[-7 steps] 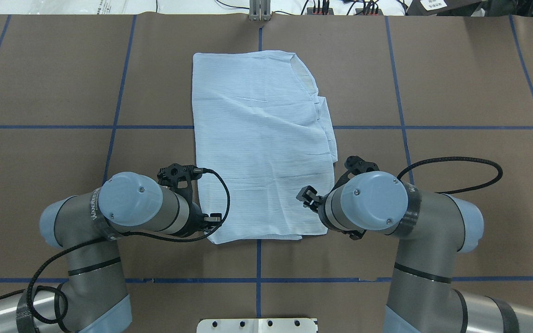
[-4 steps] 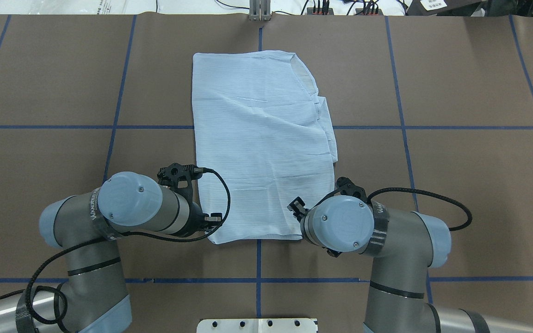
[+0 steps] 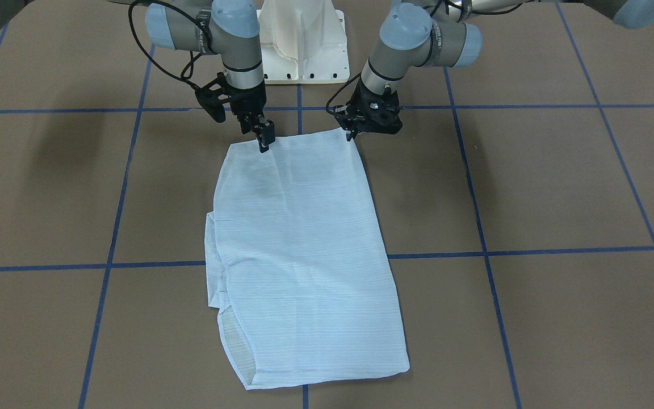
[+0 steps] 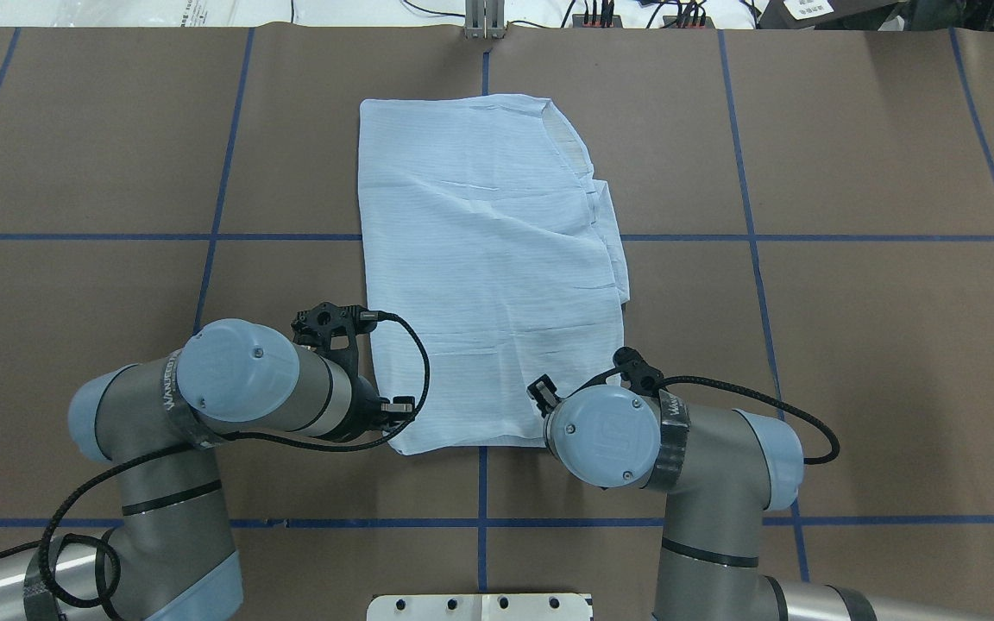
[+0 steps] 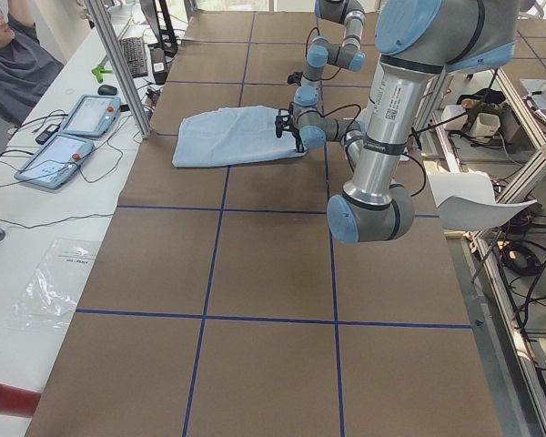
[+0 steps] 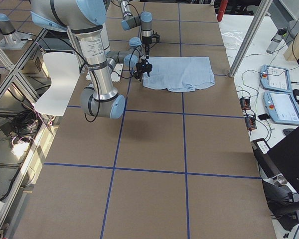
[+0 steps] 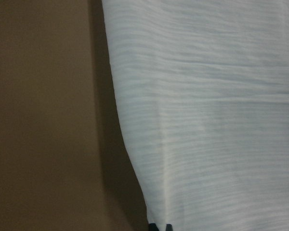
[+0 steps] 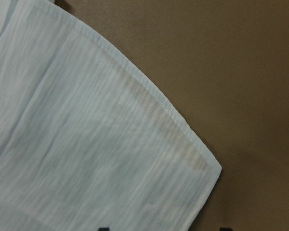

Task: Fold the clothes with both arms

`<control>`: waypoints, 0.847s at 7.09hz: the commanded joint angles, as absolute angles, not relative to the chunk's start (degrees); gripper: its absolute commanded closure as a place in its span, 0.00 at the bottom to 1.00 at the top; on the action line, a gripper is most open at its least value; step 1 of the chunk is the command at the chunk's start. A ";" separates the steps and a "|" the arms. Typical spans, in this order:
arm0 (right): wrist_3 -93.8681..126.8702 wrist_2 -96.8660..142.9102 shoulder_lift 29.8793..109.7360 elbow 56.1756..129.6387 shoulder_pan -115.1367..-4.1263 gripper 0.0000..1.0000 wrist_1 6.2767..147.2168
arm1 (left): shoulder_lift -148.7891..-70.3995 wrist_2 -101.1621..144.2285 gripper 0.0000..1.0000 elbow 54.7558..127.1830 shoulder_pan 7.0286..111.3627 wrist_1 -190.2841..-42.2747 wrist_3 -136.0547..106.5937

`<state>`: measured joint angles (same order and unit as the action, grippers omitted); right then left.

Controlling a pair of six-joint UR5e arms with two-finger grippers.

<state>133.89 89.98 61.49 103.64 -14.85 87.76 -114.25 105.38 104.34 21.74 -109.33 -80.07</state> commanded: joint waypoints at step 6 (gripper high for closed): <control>138.33 87.98 57.48 100.37 -14.68 0.97 87.54 | -113.73 105.47 1.00 105.38 21.88 -109.34 -80.16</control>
